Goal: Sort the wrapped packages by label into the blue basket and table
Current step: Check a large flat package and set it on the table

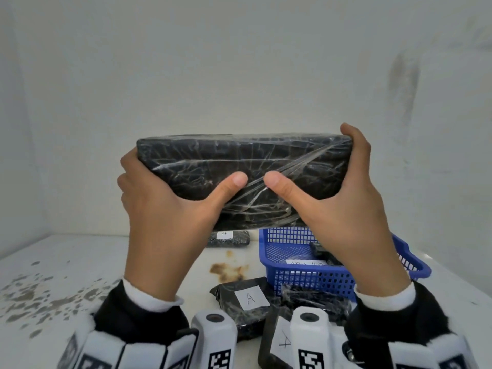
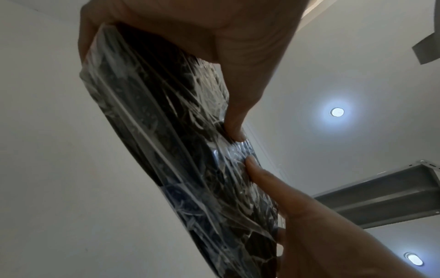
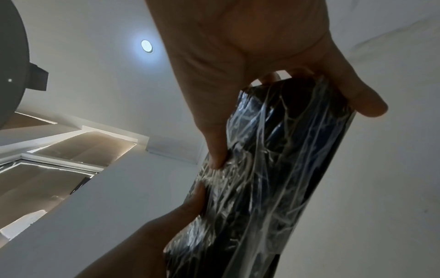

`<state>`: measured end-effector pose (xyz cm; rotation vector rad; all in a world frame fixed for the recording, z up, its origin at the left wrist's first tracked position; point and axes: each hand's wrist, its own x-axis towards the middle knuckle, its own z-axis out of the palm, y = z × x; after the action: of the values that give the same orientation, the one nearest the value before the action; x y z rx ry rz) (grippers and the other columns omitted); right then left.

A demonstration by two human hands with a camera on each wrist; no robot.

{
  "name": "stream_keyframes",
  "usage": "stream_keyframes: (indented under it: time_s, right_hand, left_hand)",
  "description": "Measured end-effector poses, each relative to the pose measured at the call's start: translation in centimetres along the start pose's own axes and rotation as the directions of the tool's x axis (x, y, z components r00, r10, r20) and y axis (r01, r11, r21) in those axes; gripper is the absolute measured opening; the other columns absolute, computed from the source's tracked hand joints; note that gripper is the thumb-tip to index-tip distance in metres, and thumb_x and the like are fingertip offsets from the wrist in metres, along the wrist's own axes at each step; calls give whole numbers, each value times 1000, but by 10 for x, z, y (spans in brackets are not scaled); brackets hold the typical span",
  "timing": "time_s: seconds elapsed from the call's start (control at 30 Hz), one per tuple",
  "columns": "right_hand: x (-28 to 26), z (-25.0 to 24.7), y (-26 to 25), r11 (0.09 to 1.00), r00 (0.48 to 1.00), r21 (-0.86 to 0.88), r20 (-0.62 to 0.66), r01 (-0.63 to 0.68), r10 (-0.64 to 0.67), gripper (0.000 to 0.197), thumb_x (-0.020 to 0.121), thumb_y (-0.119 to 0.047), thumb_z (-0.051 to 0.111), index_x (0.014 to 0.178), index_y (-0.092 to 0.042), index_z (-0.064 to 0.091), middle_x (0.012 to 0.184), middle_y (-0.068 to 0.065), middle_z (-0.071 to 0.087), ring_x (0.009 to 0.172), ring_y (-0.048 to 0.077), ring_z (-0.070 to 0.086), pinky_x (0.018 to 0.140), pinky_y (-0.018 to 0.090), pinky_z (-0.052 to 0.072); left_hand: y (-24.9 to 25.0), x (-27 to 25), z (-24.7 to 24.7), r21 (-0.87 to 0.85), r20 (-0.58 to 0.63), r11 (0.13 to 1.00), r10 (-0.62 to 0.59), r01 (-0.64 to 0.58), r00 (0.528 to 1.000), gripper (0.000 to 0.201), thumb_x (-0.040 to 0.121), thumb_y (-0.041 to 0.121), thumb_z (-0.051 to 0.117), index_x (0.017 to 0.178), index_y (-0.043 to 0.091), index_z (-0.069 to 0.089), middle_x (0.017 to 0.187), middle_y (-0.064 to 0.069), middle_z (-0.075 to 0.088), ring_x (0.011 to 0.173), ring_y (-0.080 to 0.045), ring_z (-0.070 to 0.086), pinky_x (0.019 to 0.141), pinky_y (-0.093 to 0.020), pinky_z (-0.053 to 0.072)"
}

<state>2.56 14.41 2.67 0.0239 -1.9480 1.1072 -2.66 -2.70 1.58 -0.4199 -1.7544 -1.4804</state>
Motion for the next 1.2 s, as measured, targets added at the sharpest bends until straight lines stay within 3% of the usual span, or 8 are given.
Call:
stream_keyframes:
  time_s: [0.27,0.43,0.53,0.7,0.87,0.93,1.03,1.2]
  right_hand:
    - [-5,4,-3,999,999,-40,-43,-33,32,112,54,-80,69,146,-47,15,143,-9,49,126,17,50,104,35,44]
    - [-5,4,-7,991,992,-52,-18,-124,124,116,52,-80,64,151,-47,13,126,-8,37,107,6,32,89,26,30]
    - [-4,5,-5,992,993,-50,-47,-113,111,114,49,-84,62,147,-43,23,134,-3,51,108,11,44,89,27,36]
    - [-3,7,-2,997,994,-32,-88,-72,69,109,49,-85,61,143,-41,29,126,-5,53,111,13,50,89,26,39]
    - [1,1,4,1000,994,11,-107,-29,30,88,63,-83,54,142,-47,36,121,-6,60,115,15,54,95,30,44]
    - [4,-1,6,998,995,3,-74,-65,65,88,63,-83,51,143,-49,36,123,-4,57,113,8,50,86,19,41]
    - [8,1,8,989,991,56,-10,-133,134,84,64,-86,43,142,-52,39,124,-4,54,108,0,47,77,9,33]
    - [11,0,15,966,999,255,-9,-48,52,59,82,-59,64,137,-47,50,118,-16,68,111,7,64,100,42,52]
  left_hand:
    - [2,-2,4,-72,-2,996,-47,47,999,87,51,79,70,109,31,27,125,1,42,121,-20,49,103,-42,44]
    - [6,0,1,-222,18,969,-104,105,994,54,66,69,60,97,32,35,105,13,55,93,5,57,82,-20,46]
    - [6,0,5,-195,32,975,-102,106,994,73,60,65,66,107,21,32,106,11,54,91,5,55,75,-13,41]
    - [3,-4,14,-113,5,989,-90,90,996,93,45,64,75,109,21,24,126,-5,46,108,-13,52,94,-27,43]
    - [7,0,5,-168,-10,981,-101,98,995,65,69,64,61,109,22,31,109,9,55,94,6,58,77,-6,41]
    - [3,3,1,-197,-17,972,-132,127,991,39,85,58,54,105,26,40,93,17,57,72,19,55,65,-11,42]
    - [-3,9,-2,-245,-28,957,-170,158,985,11,97,44,50,93,36,43,86,16,60,62,13,55,69,-24,43]
    - [-9,16,-6,-300,-15,945,-143,131,990,28,85,37,59,113,35,51,109,14,65,88,1,62,96,-38,49]
